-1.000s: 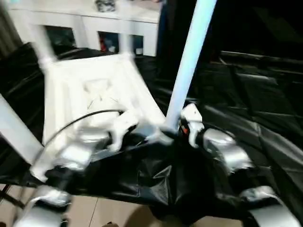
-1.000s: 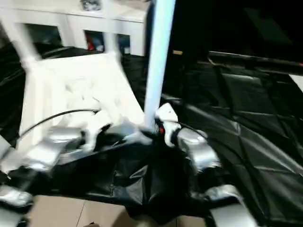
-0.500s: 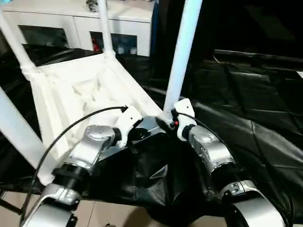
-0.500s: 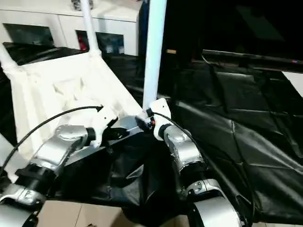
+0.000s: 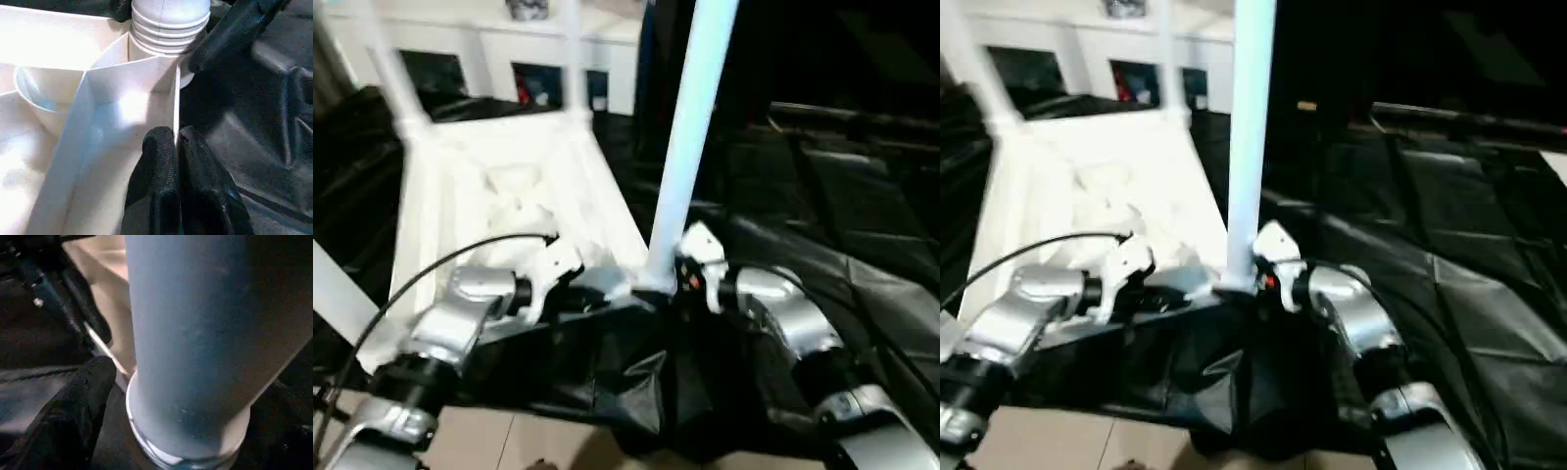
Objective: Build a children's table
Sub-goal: Rotate leg to tighten
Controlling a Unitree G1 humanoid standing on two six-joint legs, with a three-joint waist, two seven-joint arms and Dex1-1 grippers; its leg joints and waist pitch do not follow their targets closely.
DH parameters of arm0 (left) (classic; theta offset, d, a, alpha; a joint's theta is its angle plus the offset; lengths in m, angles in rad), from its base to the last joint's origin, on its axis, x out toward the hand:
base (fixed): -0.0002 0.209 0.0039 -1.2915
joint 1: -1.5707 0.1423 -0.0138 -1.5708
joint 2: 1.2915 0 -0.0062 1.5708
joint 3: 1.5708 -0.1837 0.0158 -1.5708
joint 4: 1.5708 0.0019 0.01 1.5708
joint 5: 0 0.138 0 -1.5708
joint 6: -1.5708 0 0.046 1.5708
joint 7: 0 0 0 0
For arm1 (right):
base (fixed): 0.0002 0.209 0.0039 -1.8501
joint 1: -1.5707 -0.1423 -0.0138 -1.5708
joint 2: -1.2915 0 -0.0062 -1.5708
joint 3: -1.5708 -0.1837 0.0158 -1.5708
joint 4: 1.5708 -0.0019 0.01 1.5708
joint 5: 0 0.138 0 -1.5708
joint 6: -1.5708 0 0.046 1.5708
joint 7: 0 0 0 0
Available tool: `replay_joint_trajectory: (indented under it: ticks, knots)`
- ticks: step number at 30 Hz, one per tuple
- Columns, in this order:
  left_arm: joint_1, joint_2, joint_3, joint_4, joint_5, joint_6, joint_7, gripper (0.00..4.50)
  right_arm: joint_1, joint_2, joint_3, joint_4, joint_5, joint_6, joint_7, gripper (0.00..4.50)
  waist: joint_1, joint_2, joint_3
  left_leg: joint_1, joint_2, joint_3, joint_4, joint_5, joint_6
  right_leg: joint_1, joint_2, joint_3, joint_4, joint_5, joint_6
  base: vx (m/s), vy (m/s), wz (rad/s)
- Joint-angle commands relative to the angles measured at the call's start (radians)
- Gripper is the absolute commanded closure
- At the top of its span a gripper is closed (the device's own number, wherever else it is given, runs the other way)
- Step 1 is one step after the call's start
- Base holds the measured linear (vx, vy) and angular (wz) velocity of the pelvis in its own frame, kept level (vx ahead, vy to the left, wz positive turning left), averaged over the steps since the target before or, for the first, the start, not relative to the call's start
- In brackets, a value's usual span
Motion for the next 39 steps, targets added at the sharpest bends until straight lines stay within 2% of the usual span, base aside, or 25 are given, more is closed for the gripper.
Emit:
replay_joint_trajectory:
  ticks: [1, 3, 6, 8, 9, 15, 19, 23, 25, 28, 29, 30, 31, 32, 33, 34, 35, 37, 39]
  knots:
    - [0.003, -0.020, -0.016, -0.034, -0.061, -0.029, -0.033, 4.50, 0.006, 0.004, 0.031, -0.029, 0.013, 0.004, 0.042, 0.61, 0.001, -0.005, -0.058, 0.004, 0.028, -0.003, -0.061, -0.194, 0.040, 0.054, -0.072, 0.058, -0.073, -0.246, -0.175, 0.000, 0.000, 0.00]
    - [0.009, 0.002, -0.015, -0.030, -0.061, -0.039, -0.053, 4.50, 0.014, -0.010, 0.044, -0.046, 0.018, 0.014, 0.090, 0.61, 0.000, -0.020, -0.058, 0.001, 0.029, -0.001, -0.060, -0.179, 0.045, 0.054, -0.071, 0.058, -0.073, -0.244, -0.166, 0.000, 0.000, 0.00]
    - [0.018, 0.016, -0.009, -0.033, -0.066, -0.041, -0.070, 4.50, 0.018, -0.017, 0.052, -0.056, 0.021, 0.021, 0.120, 0.86, 0.001, -0.015, -0.057, 0.000, 0.030, -0.003, -0.061, -0.171, 0.047, 0.053, -0.072, 0.058, -0.070, -0.240, -0.165, 0.000, 0.000, 0.00]
    - [0.025, 0.024, -0.004, -0.038, -0.071, -0.039, -0.083, 4.50, 0.020, -0.021, 0.055, -0.064, 0.025, 0.026, 0.137, 1.13, 0.002, -0.016, -0.056, 0.002, 0.029, -0.001, -0.060, -0.168, 0.048, 0.051, -0.071, 0.058, -0.070, -0.233, -0.168, 0.000, 0.000, 0.00]
    - [0.035, 0.029, 0.000, -0.047, -0.077, -0.032, -0.100, 4.50, 0.021, -0.023, 0.057, -0.071, 0.030, 0.030, 0.153, 1.13, 0.003, -0.010, -0.057, 0.002, 0.029, -0.003, -0.060, -0.169, 0.044, 0.052, -0.072, 0.058, -0.069, -0.231, -0.170, 0.000, 0.000, 0.00]
    - [0.053, 0.032, -0.003, -0.060, -0.084, -0.018, -0.123, 4.50, 0.029, -0.024, 0.062, -0.084, 0.042, 0.039, 0.179, 1.59, 0.003, -0.014, -0.057, 0.002, 0.028, -0.001, -0.060, -0.169, 0.044, 0.053, -0.070, 0.058, -0.069, -0.224, -0.177, 0.000, 0.000, 0.00]
    - [0.050, 0.016, -0.004, -0.057, -0.081, -0.017, -0.093, 4.50, 0.048, -0.016, 0.063, -0.102, 0.047, 0.052, 0.171, 1.75, 0.005, -0.011, -0.059, 0.003, 0.029, -0.002, -0.059, -0.168, 0.041, 0.054, -0.070, 0.058, -0.068, -0.214, -0.175, 0.000, 0.000, 0.00]
    - [0.022, -0.042, 0.016, -0.022, -0.036, -0.005, 0.042, 4.50, 0.050, 0.044, 0.028, -0.066, 0.030, 0.047, 0.039, 1.78, 0.007, -0.014, -0.057, 0.004, 0.028, -0.002, -0.061, -0.177, 0.031, 0.053, -0.071, 0.058, -0.072, -0.237, -0.170, 0.000, 0.000, 0.00]
    - [-0.006, -0.086, 0.035, 0.014, -0.008, 0.007, 0.149, 4.50, 0.026, 0.095, -0.005, 0.001, 0.007, 0.038, -0.100, 1.78, 0.004, -0.021, -0.053, 0.006, 0.025, -0.003, -0.062, -0.206, 0.013, 0.051, -0.074, 0.056, -0.084, -0.343, -0.142, 0.000, 0.000, 0.00]
    - [-0.017, -0.106, 0.043, 0.026, 0.002, 0.013, 0.191, 4.50, 0.014, 0.116, -0.017, 0.030, -0.003, 0.038, -0.161, 1.79, 0.000, -0.019, -0.052, 0.005, 0.024, -0.005, -0.063, -0.215, 0.004, 0.048, -0.076, 0.056, -0.091, -0.410, -0.114, 0.000, 0.000, 0.00]
    - [-0.043, -0.160, 0.060, 0.049, 0.024, 0.039, 0.306, 4.50, -0.015, 0.173, -0.049, 0.098, -0.017, 0.044, -0.315, 1.79, -0.005, -0.031, -0.052, 0.004, 0.024, -0.003, -0.062, -0.210, 0.010, 0.046, -0.075, 0.056, -0.093, -0.420, -0.100, 0.000, 0.000, 0.00]
    - [-0.054, -0.197, 0.063, 0.054, 0.038, 0.056, 0.372, 4.50, -0.039, 0.211, -0.070, 0.144, -0.027, 0.045, -0.430, 1.80, -0.007, -0.032, -0.050, 0.005, 0.025, -0.005, -0.064, -0.206, 0.005, 0.042, -0.076, 0.056, -0.092, -0.428, -0.103, 0.000, 0.000, 0.00]
    - [-0.060, -0.221, 0.064, 0.055, 0.047, 0.067, 0.413, 4.50, -0.054, 0.235, -0.083, 0.174, -0.034, 0.045, -0.506, 1.80, -0.010, -0.026, -0.051, 0.006, 0.022, -0.008, -0.063, -0.208, -0.008, 0.045, -0.079, 0.052, -0.094, -0.460, -0.097, 0.000, 0.000, 0.00]
    - [-0.062, -0.234, 0.064, 0.055, 0.053, 0.073, 0.434, 4.50, -0.062, 0.248, -0.091, 0.187, -0.039, 0.046, -0.548, 1.80, -0.012, -0.025, -0.054, 0.001, 0.024, -0.008, -0.063, -0.195, -0.012, 0.048, -0.080, 0.052, -0.092, -0.443, -0.095, 0.000, 0.000, 0.00]
    - [-0.062, -0.239, 0.064, 0.054, 0.055, 0.074, 0.442, 4.50, -0.064, 0.253, -0.094, 0.190, -0.042, 0.047, -0.563, 1.80, -0.011, -0.025, -0.054, 0.002, 0.024, -0.008, -0.063, -0.197, -0.010, 0.046, -0.078, 0.053, -0.094, -0.433, -0.091, 0.000, 0.000, 0.00]
    - [-0.062, -0.240, 0.063, 0.054, 0.055, 0.075, 0.442, 4.50, -0.065, 0.254, -0.094, 0.191, -0.042, 0.046, -0.565, 1.80, -0.010, -0.025, -0.056, 0.003, 0.024, -0.006, -0.062, -0.199, -0.001, 0.045, -0.075, 0.054, -0.091, -0.398, -0.091, 0.000, 0.000, 0.00]
    - [-0.050, -0.266, 0.035, 0.027, 0.072, 0.082, 0.448, 4.50, -0.087, 0.290, -0.104, 0.223, -0.054, 0.036, -0.626, 1.80, -0.010, -0.029, -0.059, 0.001, 0.025, -0.006, -0.062, -0.182, 0.007, 0.046, -0.074, 0.056, -0.083, -0.341, -0.101, 0.000, 0.000, 0.00]
    - [-0.041, -0.280, 0.017, 0.013, 0.084, 0.086, 0.451, 4.50, -0.103, 0.313, -0.104, 0.248, -0.064, 0.026, -0.645, 1.80, -0.011, -0.023, -0.060, -0.002, 0.025, -0.006, -0.062, -0.166, 0.008, 0.048, -0.073, 0.055, -0.077, -0.289, -0.113, 0.000, 0.000, 0.00]
    - [-0.037, -0.280, 0.012, 0.009, 0.088, 0.088, 0.444, 4.50, -0.107, 0.317, -0.107, 0.253, -0.058, 0.023, -0.632, 1.24, -0.011, -0.026, -0.062, -0.004, 0.024, -0.005, -0.060, -0.152, 0.016, 0.052, -0.072, 0.056, -0.070, -0.234, -0.126, 0.000, 0.000, 0.00]
